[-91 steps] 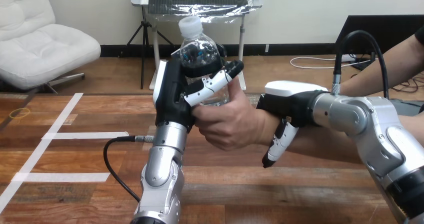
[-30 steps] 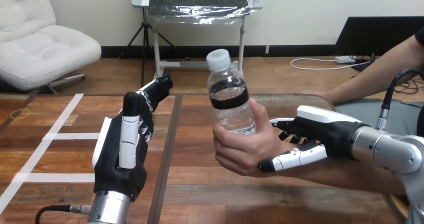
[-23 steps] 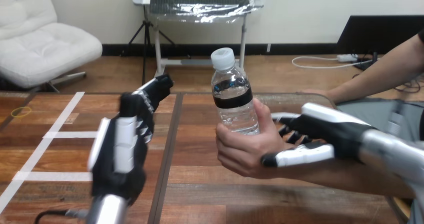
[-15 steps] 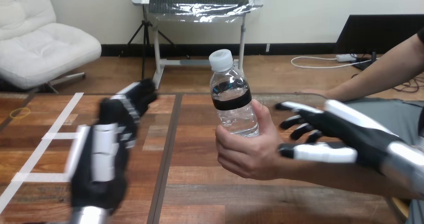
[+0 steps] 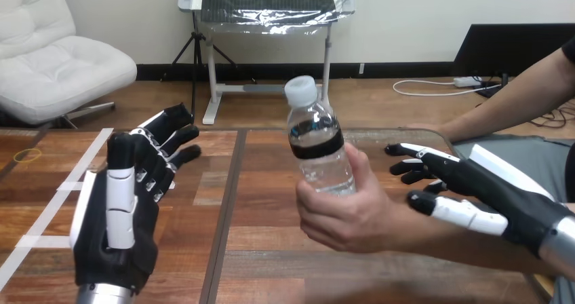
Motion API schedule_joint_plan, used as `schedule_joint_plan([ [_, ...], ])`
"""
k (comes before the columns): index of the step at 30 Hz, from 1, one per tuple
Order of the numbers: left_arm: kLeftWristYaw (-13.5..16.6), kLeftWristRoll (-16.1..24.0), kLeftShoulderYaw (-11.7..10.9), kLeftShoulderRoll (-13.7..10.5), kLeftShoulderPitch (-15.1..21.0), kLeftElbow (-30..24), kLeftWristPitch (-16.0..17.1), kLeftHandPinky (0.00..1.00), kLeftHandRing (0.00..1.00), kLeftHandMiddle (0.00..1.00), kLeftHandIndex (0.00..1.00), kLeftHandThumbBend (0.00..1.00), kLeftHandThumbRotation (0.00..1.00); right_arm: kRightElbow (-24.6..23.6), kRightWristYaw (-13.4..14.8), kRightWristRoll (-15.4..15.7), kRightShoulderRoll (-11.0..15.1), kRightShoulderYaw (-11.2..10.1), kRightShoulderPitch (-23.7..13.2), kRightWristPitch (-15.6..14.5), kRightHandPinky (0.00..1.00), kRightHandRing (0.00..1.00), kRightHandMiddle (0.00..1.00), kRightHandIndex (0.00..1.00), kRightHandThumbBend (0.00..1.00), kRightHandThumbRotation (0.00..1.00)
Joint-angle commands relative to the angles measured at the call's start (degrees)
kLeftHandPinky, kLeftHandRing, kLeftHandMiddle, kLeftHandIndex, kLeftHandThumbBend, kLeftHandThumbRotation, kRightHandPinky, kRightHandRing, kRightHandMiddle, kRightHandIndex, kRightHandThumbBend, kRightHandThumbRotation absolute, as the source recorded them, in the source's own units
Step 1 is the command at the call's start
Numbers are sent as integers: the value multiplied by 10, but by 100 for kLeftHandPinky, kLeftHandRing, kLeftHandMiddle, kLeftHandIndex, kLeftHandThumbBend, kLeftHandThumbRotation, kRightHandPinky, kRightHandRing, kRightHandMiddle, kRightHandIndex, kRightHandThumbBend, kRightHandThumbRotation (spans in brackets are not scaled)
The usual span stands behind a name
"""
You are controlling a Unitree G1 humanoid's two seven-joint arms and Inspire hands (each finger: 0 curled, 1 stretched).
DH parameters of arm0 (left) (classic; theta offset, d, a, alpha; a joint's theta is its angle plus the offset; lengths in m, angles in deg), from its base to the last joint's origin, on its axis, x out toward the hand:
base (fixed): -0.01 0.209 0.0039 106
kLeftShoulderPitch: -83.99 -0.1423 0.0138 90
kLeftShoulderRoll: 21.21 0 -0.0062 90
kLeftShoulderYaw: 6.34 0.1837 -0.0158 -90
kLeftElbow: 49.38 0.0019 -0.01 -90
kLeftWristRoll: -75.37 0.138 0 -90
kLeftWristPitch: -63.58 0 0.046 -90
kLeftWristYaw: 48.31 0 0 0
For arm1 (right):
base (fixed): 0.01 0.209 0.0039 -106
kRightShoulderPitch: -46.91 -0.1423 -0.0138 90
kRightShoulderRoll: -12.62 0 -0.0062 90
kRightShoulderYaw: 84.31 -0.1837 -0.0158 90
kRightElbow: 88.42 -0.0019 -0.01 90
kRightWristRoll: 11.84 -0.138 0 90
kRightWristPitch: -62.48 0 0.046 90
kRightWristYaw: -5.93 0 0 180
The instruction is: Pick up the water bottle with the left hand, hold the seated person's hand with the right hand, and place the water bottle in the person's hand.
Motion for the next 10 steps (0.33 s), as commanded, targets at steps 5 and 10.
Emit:
schedule_joint_plan([
  [5, 2, 2, 16, 4, 16, -17, -2, 78, 83, 82, 75, 58, 100, -1, 2, -47, -7, -35, 13, 25, 76, 85, 86, 93, 100, 100],
  [10, 3, 1, 18, 6, 17, -14, 1, 79, 84, 83, 75, 58, 100, -4, 3, -66, -10, -44, 25, 36, 76, 86, 86, 93, 100, 100],
])
